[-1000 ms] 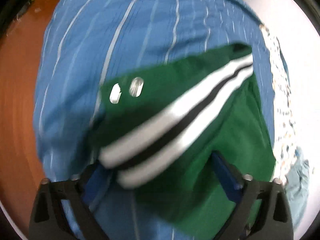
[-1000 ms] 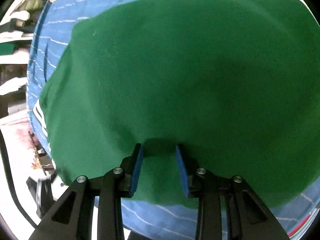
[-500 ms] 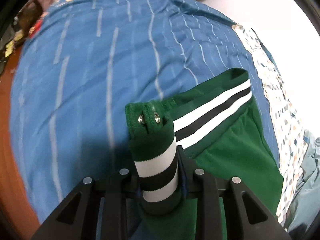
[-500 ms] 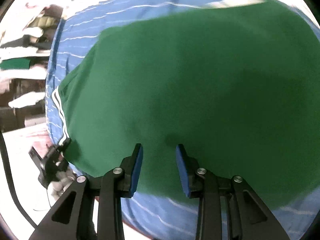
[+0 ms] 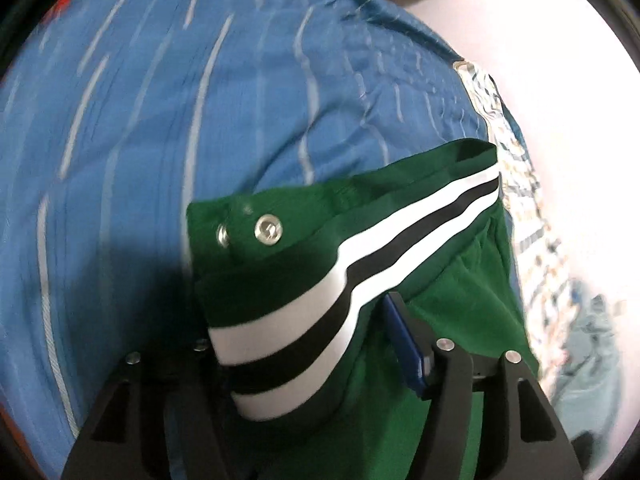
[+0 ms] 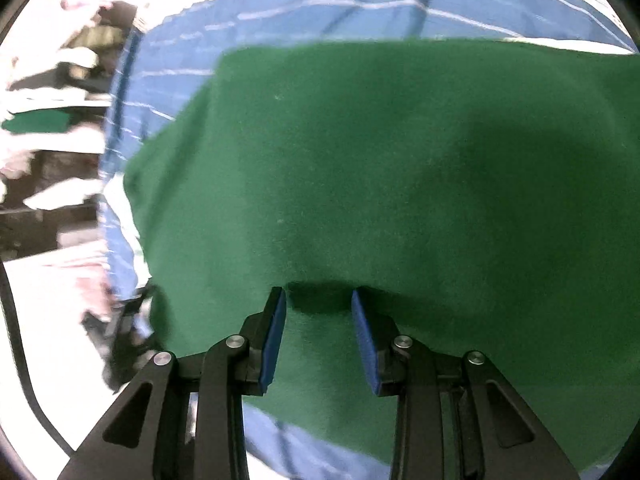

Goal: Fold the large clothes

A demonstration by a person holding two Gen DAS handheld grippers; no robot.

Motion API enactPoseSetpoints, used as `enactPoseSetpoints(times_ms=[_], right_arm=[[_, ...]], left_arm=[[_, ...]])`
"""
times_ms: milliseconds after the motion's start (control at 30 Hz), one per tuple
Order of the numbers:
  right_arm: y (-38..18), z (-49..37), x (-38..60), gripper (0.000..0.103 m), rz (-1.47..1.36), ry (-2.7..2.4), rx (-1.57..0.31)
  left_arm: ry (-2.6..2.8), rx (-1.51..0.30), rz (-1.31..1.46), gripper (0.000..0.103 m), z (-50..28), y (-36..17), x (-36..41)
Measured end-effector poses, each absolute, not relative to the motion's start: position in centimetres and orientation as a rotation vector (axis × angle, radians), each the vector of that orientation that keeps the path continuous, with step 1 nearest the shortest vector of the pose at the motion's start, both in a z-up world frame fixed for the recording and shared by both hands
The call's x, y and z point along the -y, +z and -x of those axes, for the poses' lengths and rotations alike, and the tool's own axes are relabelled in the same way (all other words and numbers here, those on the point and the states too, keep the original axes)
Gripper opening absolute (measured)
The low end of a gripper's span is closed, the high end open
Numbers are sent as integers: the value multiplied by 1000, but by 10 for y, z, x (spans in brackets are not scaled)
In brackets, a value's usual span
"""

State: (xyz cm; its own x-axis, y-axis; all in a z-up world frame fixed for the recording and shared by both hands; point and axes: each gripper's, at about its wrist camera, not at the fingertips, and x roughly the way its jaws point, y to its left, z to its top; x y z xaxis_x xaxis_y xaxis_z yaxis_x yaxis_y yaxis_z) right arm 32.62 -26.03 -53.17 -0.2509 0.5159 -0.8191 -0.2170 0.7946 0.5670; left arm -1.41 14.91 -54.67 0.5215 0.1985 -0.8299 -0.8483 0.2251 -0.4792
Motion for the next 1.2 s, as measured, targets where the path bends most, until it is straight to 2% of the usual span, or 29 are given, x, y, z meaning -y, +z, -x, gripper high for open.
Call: enactPoseSetpoints(times_ms=[33, 67, 200, 367, 433, 533, 733, 900, 1067, 1200], right_arm=[[-524, -327, 261, 36, -241, 718, -1670], [-515, -328, 263, 36, -233, 732, -1641], [-506, -334, 266, 36, -115, 691, -1604], [-549, -337, 231, 36, 98, 584, -1691], [-546, -334, 222, 40, 184, 563, -1695], [-533, -334, 233, 55, 103, 618, -1701], [-480, -320, 350, 55, -234, 633, -1624], [-455, -304, 464, 55, -383, 498, -1572], [-451, -277, 585, 55, -532, 307, -1546], [-468, -250, 654, 55, -560, 167, -1556]], left_arm=[[839, -741, 1041, 29, 4, -539, -147], [850, -755, 993, 25, -4, -532, -146], [854, -760, 891, 23, -16, -504, -141], [813, -721, 745, 22, -29, -450, -124], [788, -708, 660, 22, -43, -425, -111], [721, -668, 524, 22, -67, -382, -83], [532, -587, 313, 22, -110, -317, -5], [325, -559, 173, 21, -144, -292, 86], [39, -604, 101, 21, -179, -302, 203], [-151, -686, 31, 20, -193, -341, 292]])
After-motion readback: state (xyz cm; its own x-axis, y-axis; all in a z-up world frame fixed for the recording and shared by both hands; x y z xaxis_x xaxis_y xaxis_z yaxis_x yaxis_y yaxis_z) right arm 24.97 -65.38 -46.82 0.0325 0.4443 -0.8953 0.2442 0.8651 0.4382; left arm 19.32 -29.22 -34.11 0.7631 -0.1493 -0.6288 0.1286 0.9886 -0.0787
